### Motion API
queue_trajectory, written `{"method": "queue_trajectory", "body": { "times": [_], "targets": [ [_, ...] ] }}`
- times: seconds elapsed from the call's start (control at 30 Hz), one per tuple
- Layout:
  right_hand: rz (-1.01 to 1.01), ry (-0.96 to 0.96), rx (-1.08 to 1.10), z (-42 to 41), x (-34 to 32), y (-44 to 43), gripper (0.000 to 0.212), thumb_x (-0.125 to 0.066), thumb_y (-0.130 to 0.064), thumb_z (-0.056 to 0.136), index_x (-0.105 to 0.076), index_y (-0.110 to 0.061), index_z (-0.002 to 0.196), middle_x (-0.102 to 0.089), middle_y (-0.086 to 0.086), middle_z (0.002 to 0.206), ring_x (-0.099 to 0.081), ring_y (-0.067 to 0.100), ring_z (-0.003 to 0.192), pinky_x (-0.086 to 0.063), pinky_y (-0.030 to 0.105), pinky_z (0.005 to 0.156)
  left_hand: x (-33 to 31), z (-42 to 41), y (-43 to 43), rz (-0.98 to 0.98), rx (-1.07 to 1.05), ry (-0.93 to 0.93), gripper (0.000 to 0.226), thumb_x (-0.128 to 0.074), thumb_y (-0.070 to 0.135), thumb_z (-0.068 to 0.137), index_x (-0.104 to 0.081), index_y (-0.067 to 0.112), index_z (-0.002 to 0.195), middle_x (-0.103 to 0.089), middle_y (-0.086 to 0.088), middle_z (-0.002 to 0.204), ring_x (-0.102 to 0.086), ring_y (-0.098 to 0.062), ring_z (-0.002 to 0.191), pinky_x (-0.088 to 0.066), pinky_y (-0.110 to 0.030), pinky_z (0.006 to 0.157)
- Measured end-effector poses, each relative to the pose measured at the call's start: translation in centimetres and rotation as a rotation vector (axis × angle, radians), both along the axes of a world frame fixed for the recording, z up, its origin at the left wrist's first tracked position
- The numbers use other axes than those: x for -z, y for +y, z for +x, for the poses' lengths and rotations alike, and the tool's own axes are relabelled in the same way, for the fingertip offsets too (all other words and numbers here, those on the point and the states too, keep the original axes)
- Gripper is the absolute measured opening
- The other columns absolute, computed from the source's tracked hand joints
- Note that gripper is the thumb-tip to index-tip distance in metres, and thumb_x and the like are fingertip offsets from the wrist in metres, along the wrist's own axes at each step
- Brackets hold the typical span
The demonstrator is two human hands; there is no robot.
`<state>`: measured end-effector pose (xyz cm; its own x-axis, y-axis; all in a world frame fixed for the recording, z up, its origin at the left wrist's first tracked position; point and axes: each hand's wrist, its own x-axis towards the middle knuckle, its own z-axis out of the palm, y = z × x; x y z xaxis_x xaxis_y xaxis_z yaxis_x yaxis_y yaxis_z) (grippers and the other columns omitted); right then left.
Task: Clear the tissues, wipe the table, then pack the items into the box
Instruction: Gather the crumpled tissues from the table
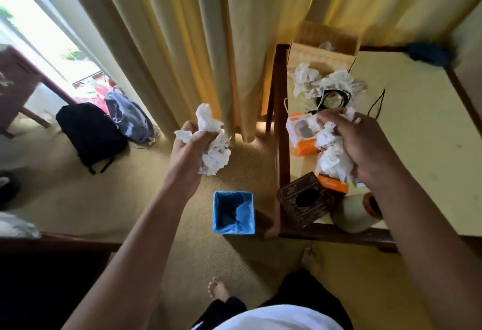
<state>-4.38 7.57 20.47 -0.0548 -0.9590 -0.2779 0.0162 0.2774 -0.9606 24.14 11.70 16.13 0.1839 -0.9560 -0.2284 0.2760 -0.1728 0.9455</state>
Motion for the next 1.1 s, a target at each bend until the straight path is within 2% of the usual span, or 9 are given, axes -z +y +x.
{"method": "queue_trajectory", "body": {
  "times": [0.13,0.27,0.47,0.6,0.77,0.9,0.97,1.03,1.1],
  "targets": [
    [0.061,0.0,-0.029,5.6,2.8,2.8,0.006,-0.072,-0.021,0.093,-0.077,-0.019,0.09,-0.075,0.0,0.075,-0.071,0.014,0.065,-0.053,0.026,0.055,1.7,3.5,0.8,0.036,0.072,-0.049,0.018,-0.058,0.004,0.1,-0.061,0.017,0.113,-0.067,0.001,0.09,-0.067,-0.013,0.081,-0.057,-0.031,0.066],
    [0.2,-0.055,-0.046,9.6,7.3,3.9,0.007,-0.069,-0.021,0.096,-0.074,-0.015,0.096,-0.077,0.002,0.08,-0.072,0.015,0.067,-0.057,0.028,0.056,4.9,5.6,0.2,0.128,0.082,-0.074,0.022,-0.058,0.01,0.102,-0.064,0.015,0.122,-0.069,0.0,0.093,-0.068,-0.013,0.084,-0.058,-0.03,0.068],
    [0.418,-0.04,-0.022,14.8,17.7,3.5,0.023,-0.075,-0.043,0.09,-0.074,-0.02,0.089,-0.078,0.012,0.091,-0.076,0.032,0.087,-0.062,0.049,0.084,13.8,7.0,-1.2,0.373,0.115,-0.141,0.026,-0.058,0.024,0.105,-0.062,0.0,0.115,-0.068,-0.012,0.094,-0.064,-0.027,0.087,-0.052,-0.041,0.077],
    [0.521,-0.009,0.052,17.4,25.9,2.4,0.028,-0.071,-0.037,0.095,-0.069,-0.012,0.084,-0.074,0.002,0.079,-0.07,0.018,0.075,-0.056,0.032,0.073,20.9,7.7,-2.0,0.507,0.151,-0.187,0.023,-0.064,0.033,0.099,-0.06,0.012,0.092,-0.06,-0.008,0.081,-0.057,-0.024,0.076,-0.046,-0.034,0.066],
    [0.707,0.041,0.11,18.7,36.7,0.9,0.026,-0.068,-0.036,0.078,-0.072,-0.012,0.085,-0.077,0.002,0.078,-0.074,0.028,0.082,-0.06,0.046,0.076,29.8,7.7,-3.5,0.678,0.15,-0.192,0.025,-0.06,0.036,0.101,-0.063,0.016,0.086,-0.068,-0.007,0.079,-0.065,-0.02,0.071,-0.051,-0.029,0.065],
    [0.78,0.058,0.209,18.6,45.3,0.3,0.013,-0.061,-0.012,0.092,-0.068,-0.013,0.082,-0.073,-0.001,0.067,-0.07,0.019,0.064,-0.052,0.025,0.053,37.8,7.0,-5.1,0.755,0.175,-0.182,0.021,-0.055,0.033,0.092,-0.065,0.02,0.079,-0.069,-0.007,0.076,-0.065,-0.023,0.069,-0.049,-0.027,0.061],
    [0.779,0.1,0.255,19.0,50.6,0.1,0.01,-0.066,-0.023,0.088,-0.068,-0.015,0.082,-0.074,0.001,0.074,-0.072,0.027,0.075,-0.057,0.032,0.06,43.2,6.9,-5.9,0.763,0.219,-0.204,0.027,-0.05,0.019,0.103,-0.059,0.015,0.078,-0.066,-0.008,0.072,-0.06,-0.021,0.06,-0.047,-0.026,0.054],
    [0.744,0.2,0.286,19.1,55.5,-0.5,0.016,-0.067,-0.031,0.083,-0.068,-0.015,0.086,-0.074,0.0,0.084,-0.071,0.03,0.086,-0.058,0.04,0.076,48.0,6.3,-6.8,0.766,0.301,-0.257,0.036,-0.048,0.022,0.106,-0.059,0.015,0.073,-0.065,-0.01,0.068,-0.057,-0.019,0.052,-0.044,-0.026,0.05],
    [0.708,0.265,0.328,19.4,59.7,-1.0,0.011,-0.064,-0.016,0.091,-0.067,-0.006,0.095,-0.07,0.002,0.09,-0.066,0.023,0.086,-0.054,0.029,0.076,52.5,5.9,-6.9,0.775,0.392,-0.299,0.033,-0.052,0.027,0.104,-0.062,0.014,0.075,-0.066,-0.009,0.068,-0.059,-0.018,0.05,-0.044,-0.025,0.05]
  ]
}}
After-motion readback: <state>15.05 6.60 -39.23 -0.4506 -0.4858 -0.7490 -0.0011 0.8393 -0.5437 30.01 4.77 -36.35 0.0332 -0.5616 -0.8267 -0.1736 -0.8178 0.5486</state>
